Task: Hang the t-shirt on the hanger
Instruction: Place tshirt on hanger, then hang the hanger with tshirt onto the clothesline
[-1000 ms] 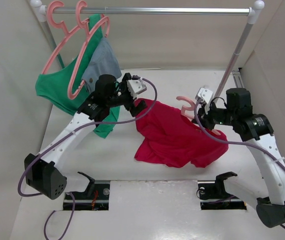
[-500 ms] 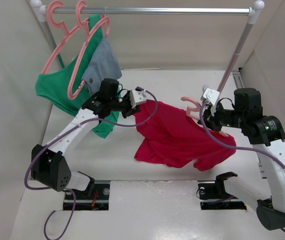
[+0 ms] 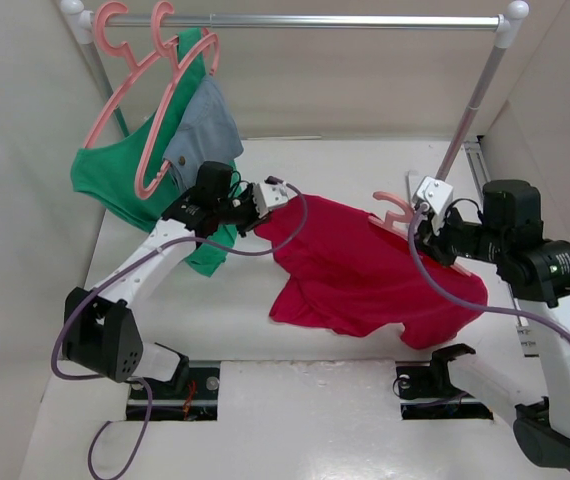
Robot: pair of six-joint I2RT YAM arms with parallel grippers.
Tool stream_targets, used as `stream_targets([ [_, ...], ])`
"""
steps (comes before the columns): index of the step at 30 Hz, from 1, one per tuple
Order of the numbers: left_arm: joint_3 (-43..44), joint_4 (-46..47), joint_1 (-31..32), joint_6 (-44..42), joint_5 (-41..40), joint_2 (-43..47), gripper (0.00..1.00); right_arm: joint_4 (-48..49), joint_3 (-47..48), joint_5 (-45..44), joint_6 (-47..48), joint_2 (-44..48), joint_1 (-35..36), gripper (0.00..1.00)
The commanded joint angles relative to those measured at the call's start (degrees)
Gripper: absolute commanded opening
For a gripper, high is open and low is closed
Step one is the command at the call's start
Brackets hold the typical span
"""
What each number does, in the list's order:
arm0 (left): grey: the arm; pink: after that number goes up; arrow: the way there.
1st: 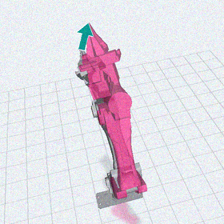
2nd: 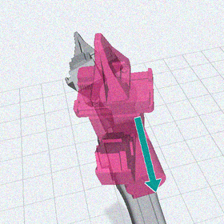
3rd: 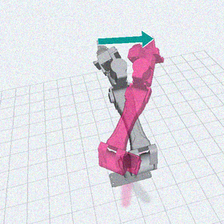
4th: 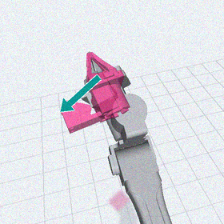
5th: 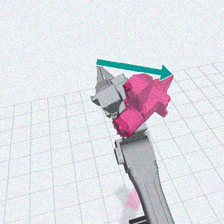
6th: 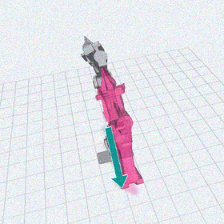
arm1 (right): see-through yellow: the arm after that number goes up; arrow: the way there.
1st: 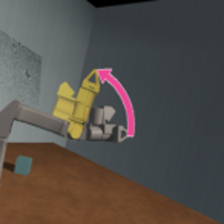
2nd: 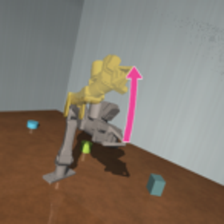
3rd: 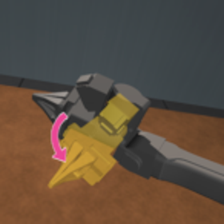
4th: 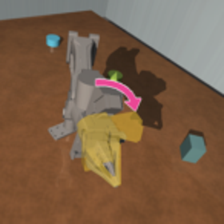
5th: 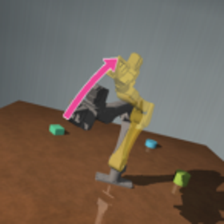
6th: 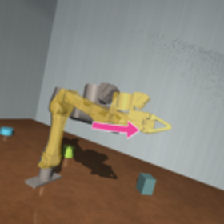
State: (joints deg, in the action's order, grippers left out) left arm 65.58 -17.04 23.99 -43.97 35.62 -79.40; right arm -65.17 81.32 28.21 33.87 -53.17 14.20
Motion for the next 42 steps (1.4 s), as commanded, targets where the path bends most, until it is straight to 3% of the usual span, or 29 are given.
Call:
stream_targets([
  [1,-3.7,1.91,-0.43,-1.56,-4.84,0.82,0.0,1.09,4.28,-2.89,-0.11,2.18,-0.4,0.0],
  [3,-6.41,3.06,-1.13,-2.27,-8.44,0.12,0.0,1.09,5.78,-3.42,-0.12,2.19,-0.4,0.0],
  [20,-8.54,8.94,-2.98,-2.09,-12.31,-2.17,0.0,-0.66,14.66,-2.28,-3.81,2.19,-0.4,0.0],
  [24,-6.19,5.98,-2.98,-2.09,-8.82,-2.69,0.0,-0.66,15.71,-3.68,-5.04,1.66,-0.4,0.0],
  [26,-4.07,5.96,-2.98,2.01,-6.27,-2.69,0.02,1.35,15.71,-5.69,-8.36,0.53,-0.4,0.0],
  [27,-1.97,5.96,-2.98,3.17,-3.82,-2.69,0.17,2.4,15.71,-8.75,-9.86,0.52,-0.4,0.0],
  [28,-0.99,5.96,-2.98,4.23,-2.93,-2.69,0.58,3.72,15.71,-10.61,-11.44,-0.09,-0.4,0.0],
  [29,-0.03,6.66,-2.98,5.46,-2.92,-2.69,0.75,5.82,15.71,-12.54,-14.33,-0.79,-0.4,0.0],
  [31,2.52,7.8,-2.98,10.99,-2.92,-2.69,1.0,7.24,17.2,-18.41,-16.89,-2.11,-0.4,0.0],
  [36,6.66,6.41,-1.68,14.61,-2.4,-2.69,1.0,12.06,24.22,-31.87,-22.27,-5.45,-0.4,0.0],
  [42,6.14,3.06,0.71,13.82,-1.78,-2.17,1.0,18.22,31.79,-32.6,-22.27,-10.63,-0.4,0.0],
])
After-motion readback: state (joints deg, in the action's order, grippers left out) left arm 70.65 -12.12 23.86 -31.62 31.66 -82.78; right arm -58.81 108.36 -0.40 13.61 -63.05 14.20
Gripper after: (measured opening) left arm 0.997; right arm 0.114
